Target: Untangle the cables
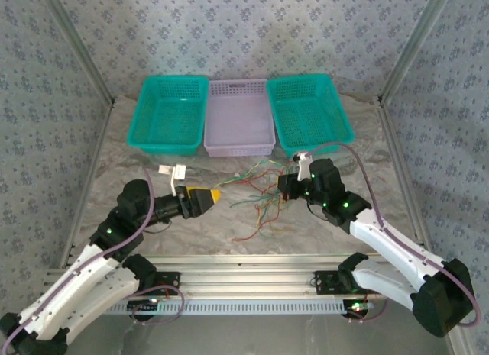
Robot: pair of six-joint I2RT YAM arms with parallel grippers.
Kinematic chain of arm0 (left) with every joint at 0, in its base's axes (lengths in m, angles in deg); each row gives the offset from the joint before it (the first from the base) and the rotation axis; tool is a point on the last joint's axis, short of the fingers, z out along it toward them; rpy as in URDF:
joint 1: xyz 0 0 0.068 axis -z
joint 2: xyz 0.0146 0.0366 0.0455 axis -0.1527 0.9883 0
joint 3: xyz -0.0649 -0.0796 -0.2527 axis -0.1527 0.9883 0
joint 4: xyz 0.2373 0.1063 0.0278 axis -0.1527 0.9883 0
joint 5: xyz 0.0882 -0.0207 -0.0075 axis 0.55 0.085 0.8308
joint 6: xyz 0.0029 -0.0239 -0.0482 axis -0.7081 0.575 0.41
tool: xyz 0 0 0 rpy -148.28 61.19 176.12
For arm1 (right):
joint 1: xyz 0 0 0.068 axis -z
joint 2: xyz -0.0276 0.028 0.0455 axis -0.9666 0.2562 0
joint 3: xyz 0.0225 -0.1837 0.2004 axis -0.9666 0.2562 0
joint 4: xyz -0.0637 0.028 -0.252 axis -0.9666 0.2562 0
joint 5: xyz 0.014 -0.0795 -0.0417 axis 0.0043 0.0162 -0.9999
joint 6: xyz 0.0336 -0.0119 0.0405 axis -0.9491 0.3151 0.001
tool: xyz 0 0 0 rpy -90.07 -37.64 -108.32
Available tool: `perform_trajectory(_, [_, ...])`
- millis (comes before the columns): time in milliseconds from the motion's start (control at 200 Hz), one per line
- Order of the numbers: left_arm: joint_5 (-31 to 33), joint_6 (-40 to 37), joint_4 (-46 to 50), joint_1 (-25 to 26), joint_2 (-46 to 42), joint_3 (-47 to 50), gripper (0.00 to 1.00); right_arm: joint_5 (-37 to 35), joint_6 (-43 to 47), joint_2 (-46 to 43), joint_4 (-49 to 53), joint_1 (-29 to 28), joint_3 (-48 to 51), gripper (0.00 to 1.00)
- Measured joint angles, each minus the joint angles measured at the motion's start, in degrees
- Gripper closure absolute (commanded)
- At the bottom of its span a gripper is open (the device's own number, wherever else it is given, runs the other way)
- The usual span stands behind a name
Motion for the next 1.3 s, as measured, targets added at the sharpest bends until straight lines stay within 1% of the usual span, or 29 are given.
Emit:
perform_trajectory(140, [-0.2, -1.1, 0.9, 0.0, -1.1, 0.6, 0.24, 1.4, -0.9, 0.0, -0.4, 0.4, 0.0, 1.0])
perform_trajectory(195, [-0.8, -1.3, 0.9, -0.1, -0.4, 1.3, 0.25, 2.4, -1.3, 0.0, -0.8, 0.5, 0.0, 1.0])
perform_trajectory(395, [-2.8, -2.4, 1.0, -0.1, 3.2, 2.3, 0.34, 5.6, -2.2, 0.0, -2.2, 0.6, -0.1, 1.0])
perform_trajectory(520, [-4.1, -3.5, 1.0, -0.1, 4.4, 2.3, 0.51, 6.7, -2.4, 0.2, -2.5, 0.6, -0.5, 1.0])
perform_trajectory(620, [-4.5, -4.6, 1.5, -0.1, 4.4, 2.3, 0.58, 7.0, -2.4, 1.1, -2.5, 0.6, -1.5, 1.0])
perform_trajectory(690, [-4.7, -5.1, 2.2, -0.1, 4.4, 2.2, 0.61, 7.0, -2.4, 2.0, -2.5, 0.6, -1.9, 1.0])
perform_trajectory(774, [-5.1, -5.6, 2.7, -0.1, 4.4, 2.1, 0.7, 7.0, -2.4, 2.9, -2.5, 0.6, -2.0, 1.0])
perform_trajectory(814, [-5.2, -5.9, 2.7, -0.1, 4.4, 2.0, 0.76, 7.0, -2.4, 3.2, -2.4, 0.6, -2.0, 1.0])
perform_trajectory(904, [-5.6, -6.1, 2.7, -0.1, 4.4, 1.9, 1.0, 6.7, -2.4, 3.7, -2.1, 0.7, -2.1, 1.0])
perform_trajectory(1044, [-5.4, -6.5, 4.0, -0.1, 4.4, 1.0, 1.0, 5.4, -2.4, 4.6, 0.4, 0.9, -3.6, 1.0])
perform_trajectory(1089, [-5.1, -6.9, 4.9, -0.1, 4.4, 0.3, 1.0, 5.0, -2.4, 4.8, 1.4, 1.3, -4.3, 0.86])
perform_trajectory(1114, [-4.8, -7.1, 5.7, -0.1, 4.4, -0.3, 1.0, 4.9, -2.2, 4.9, 2.2, 1.5, -4.8, 0.75])
perform_trajectory(1129, [-4.5, -7.2, 6.1, -0.1, 4.4, -0.7, 1.0, 4.8, -2.4, 4.9, 2.6, 1.7, -5.0, 0.7])
perform_trajectory(1204, [-2.2, -8.2, 9.2, -0.1, 4.4, -3.2, 1.0, 4.4, -2.2, 5.2, 5.3, 3.1, -6.5, 0.61])
perform_trajectory(1259, [-0.2, -8.8, 11.6, -0.1, 4.5, -5.2, 1.0, 4.5, -2.0, 5.2, 7.0, 4.5, -7.2, 0.5])
perform_trajectory(1299, [1.2, -9.1, 13.3, -0.1, 5.0, -6.6, 1.0, 4.7, -2.3, 5.1, 7.8, 5.6, -7.5, 0.45])
